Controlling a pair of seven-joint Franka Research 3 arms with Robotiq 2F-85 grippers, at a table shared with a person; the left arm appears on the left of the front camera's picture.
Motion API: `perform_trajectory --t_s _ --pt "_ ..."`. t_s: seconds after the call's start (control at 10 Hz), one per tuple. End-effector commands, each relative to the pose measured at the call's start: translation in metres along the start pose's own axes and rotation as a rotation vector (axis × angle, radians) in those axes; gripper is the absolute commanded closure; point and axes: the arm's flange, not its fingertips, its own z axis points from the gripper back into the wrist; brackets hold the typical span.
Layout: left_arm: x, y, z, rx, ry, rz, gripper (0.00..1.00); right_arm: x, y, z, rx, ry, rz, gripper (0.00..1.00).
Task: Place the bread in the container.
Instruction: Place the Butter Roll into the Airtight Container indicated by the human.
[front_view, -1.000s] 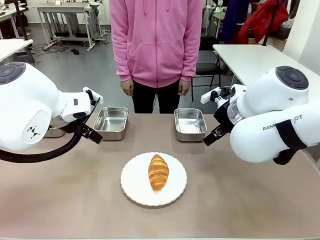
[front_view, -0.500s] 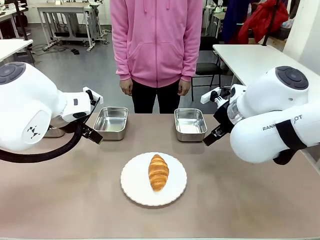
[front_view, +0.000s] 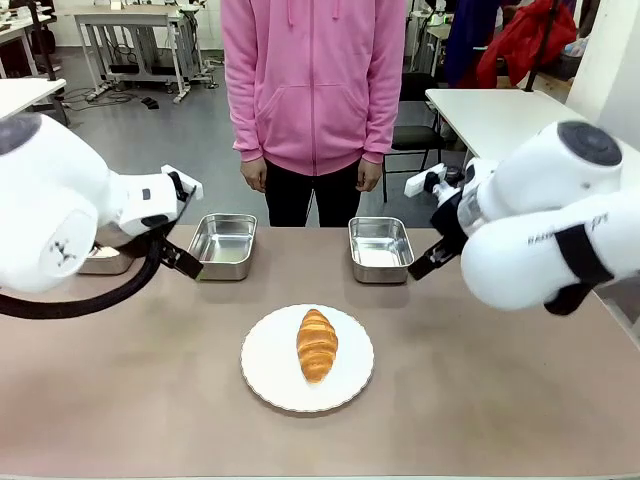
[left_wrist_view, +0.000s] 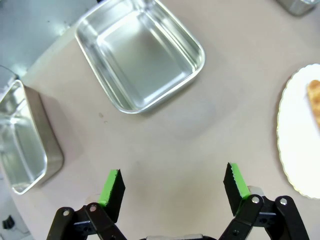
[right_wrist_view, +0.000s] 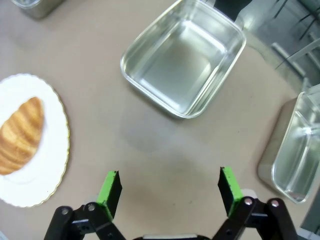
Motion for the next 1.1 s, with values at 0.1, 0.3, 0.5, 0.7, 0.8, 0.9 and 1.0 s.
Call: perform_trajectory --t_s 0.1,0.3,0.5,0.7,0.8,0.9,1.0 --pt "0.019 0.067 0.065 -0.151 -0.008 -0.007 0.00 0.021 -0.078 0.058 0.111 -0.054 -0.044 0.00" --pt "0.014 0.124 0.100 -0.239 -0.017 -0.047 0.00 0.011 -0.136 0.087 0.186 -0.097 -0.068 0.00" --pt "-0.005 0.180 0.123 -0.347 -0.050 -0.093 0.00 -0.010 -0.184 0.096 0.229 -0.121 -0.083 0.00" --pt "-0.036 0.236 0.131 -0.482 -0.104 -0.144 0.00 -0.027 -0.214 0.092 0.296 -0.152 -0.095 0.00" --pt "-0.050 0.256 0.132 -0.525 -0.155 -0.170 0.00 -0.035 -0.225 0.088 0.319 -0.174 -0.074 0.00" --pt "-0.058 0.267 0.135 -0.492 -0.174 -0.182 0.00 -0.040 -0.231 0.085 0.319 -0.193 -0.081 0.00" --pt "-0.061 0.253 0.138 -0.418 -0.192 -0.152 0.00 -0.046 -0.230 0.082 0.273 -0.214 -0.051 0.00"
